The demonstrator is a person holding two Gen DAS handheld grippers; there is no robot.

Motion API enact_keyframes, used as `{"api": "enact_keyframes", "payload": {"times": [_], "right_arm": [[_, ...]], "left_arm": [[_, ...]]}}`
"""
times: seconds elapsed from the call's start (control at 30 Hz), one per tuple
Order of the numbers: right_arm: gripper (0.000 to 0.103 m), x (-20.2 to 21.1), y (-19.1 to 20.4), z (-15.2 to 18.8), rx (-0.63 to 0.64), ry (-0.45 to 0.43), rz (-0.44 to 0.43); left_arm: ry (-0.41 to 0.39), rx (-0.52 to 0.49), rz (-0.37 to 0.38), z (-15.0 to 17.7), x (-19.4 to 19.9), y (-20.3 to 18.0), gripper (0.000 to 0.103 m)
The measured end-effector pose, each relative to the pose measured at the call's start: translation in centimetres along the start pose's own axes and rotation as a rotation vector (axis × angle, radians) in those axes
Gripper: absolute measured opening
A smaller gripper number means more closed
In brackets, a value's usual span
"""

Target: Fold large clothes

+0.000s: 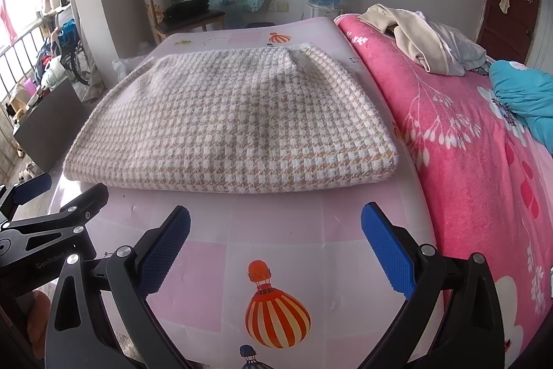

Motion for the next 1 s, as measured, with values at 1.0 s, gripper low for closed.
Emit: {"api": "enact_keyframes", "payload": {"times": [1.0], "right_arm": [[0.097, -0.34, -0.12, -0.01, -0.003, 0.015, 0.012]], "left_arm": [[0.010, 0.000, 0.010, 0.16, -0.09, -0.36, 0.095]]}}
Point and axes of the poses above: each gripper's, at about its wrist camera, not at the fingertips, and x roughly against the way its jaws point, y to its left, z to its underside, the point moved 6 cm from there along -x, roughly the way its jaws point, and after that the axes turned 1 degree about -z, right-handed, at the moved point
